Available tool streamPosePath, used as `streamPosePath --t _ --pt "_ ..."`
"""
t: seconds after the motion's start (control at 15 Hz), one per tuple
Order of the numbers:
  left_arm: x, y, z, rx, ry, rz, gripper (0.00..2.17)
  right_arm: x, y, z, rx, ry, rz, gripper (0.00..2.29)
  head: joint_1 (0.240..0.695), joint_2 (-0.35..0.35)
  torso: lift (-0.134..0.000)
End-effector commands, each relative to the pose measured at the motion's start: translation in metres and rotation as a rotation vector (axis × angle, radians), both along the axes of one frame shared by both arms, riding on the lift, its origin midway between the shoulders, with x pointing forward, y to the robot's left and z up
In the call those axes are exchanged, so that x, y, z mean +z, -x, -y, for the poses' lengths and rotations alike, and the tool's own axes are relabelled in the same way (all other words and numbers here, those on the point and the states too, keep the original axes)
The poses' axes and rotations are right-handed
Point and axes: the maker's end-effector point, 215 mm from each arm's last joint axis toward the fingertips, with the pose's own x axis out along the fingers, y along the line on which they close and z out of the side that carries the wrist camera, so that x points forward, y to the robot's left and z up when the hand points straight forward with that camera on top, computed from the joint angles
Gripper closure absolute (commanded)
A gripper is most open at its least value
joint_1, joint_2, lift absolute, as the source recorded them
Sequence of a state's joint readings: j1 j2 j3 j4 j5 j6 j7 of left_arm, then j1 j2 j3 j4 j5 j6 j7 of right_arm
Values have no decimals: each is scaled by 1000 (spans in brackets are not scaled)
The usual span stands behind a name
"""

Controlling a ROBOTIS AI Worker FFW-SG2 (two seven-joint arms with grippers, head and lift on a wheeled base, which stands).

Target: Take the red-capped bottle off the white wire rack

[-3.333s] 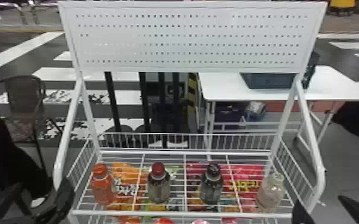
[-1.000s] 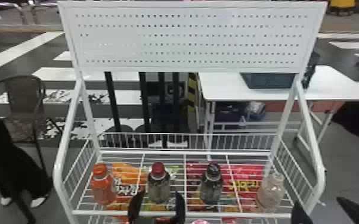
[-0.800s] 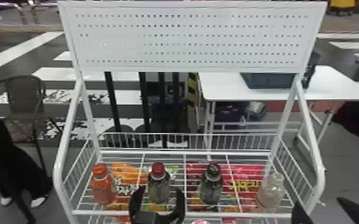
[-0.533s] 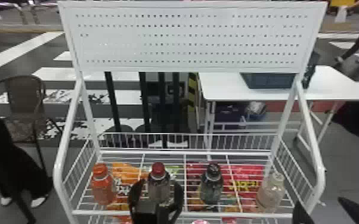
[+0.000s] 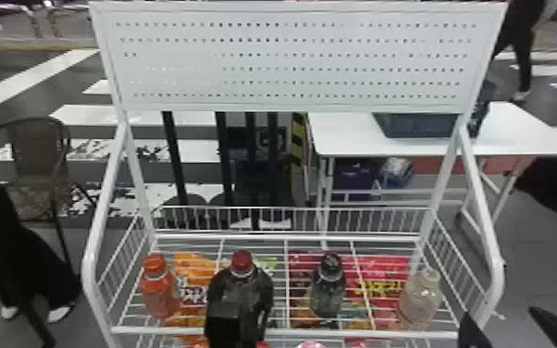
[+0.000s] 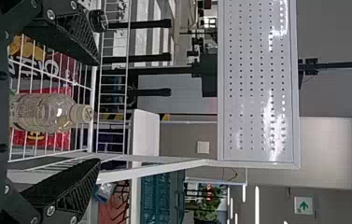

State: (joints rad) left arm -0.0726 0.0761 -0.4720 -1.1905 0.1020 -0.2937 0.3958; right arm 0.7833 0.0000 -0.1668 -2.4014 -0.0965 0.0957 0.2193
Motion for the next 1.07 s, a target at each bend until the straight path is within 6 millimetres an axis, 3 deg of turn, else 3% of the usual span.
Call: streamPosePath --t 0.0,0.2,0.4,0.6,1.0 --pt "3 2 -2 5 5 -2 1443 -1 -2 0 0 -1 -3 154 499 0 0" --pt "20 18 2 1 18 -10 1440 -4 -6 -2 2 0 -18 154 499 0 0" --pt "60 50 3 -19 27 -12 1436 -5 -10 -5 5 1 -27 154 499 0 0" --pt "92 85 -43 35 -1 -30 1436 -5 -12 -6 7 -1 -38 154 499 0 0" --pt "145 120 -162 152 -44 -23 1436 -5 -17 -22 31 0 -38 154 499 0 0"
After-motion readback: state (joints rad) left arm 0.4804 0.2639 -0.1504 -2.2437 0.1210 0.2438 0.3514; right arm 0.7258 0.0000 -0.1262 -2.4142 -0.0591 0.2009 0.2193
